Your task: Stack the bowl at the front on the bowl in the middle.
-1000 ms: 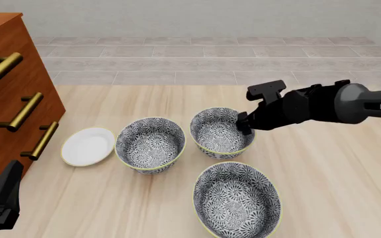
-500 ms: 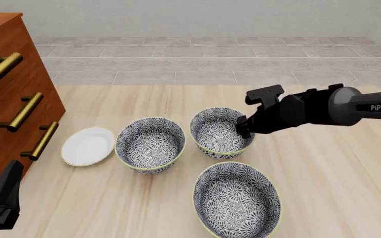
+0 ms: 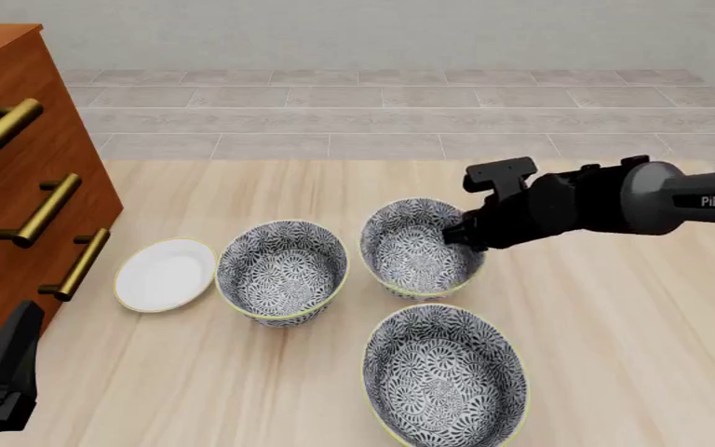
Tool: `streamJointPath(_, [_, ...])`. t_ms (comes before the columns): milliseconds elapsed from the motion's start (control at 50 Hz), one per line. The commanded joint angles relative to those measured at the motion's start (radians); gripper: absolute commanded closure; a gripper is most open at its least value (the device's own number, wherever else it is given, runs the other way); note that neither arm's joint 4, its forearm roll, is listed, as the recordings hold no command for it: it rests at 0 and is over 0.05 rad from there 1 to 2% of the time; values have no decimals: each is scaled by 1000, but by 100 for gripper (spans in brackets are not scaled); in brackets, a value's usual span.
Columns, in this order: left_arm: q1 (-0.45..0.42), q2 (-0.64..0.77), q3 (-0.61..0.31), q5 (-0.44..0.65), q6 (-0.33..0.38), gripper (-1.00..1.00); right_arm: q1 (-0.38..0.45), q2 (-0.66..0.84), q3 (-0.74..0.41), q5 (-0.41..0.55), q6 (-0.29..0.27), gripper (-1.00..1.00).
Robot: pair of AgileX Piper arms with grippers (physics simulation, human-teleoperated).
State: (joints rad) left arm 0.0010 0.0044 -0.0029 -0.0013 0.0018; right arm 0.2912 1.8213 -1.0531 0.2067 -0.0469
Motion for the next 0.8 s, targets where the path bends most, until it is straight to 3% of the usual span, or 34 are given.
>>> streamJointPath(20, [0, 0, 0, 0, 0, -100, -23, -21, -5, 7, 8, 100])
streamJointPath(160, [0, 0, 0, 0, 0, -100, -6, -80, -21, 42, 54, 100])
streamJointPath(200, [0, 0, 0, 0, 0, -100, 24, -122, -29, 65, 126, 100])
streamJointPath(240, [0, 0, 0, 0, 0, -100, 16, -147, -45, 86, 80, 100])
streamJointPath(300, [0, 0, 0, 0, 0, -100, 28, -200, -89, 132, 119, 100])
streamJointPath(620, [0, 0, 0, 0, 0, -100, 26, -256, -182, 232, 78, 100])
streamJointPath(800, [0, 0, 0, 0, 0, -100, 68, -274, -197, 256, 109, 100])
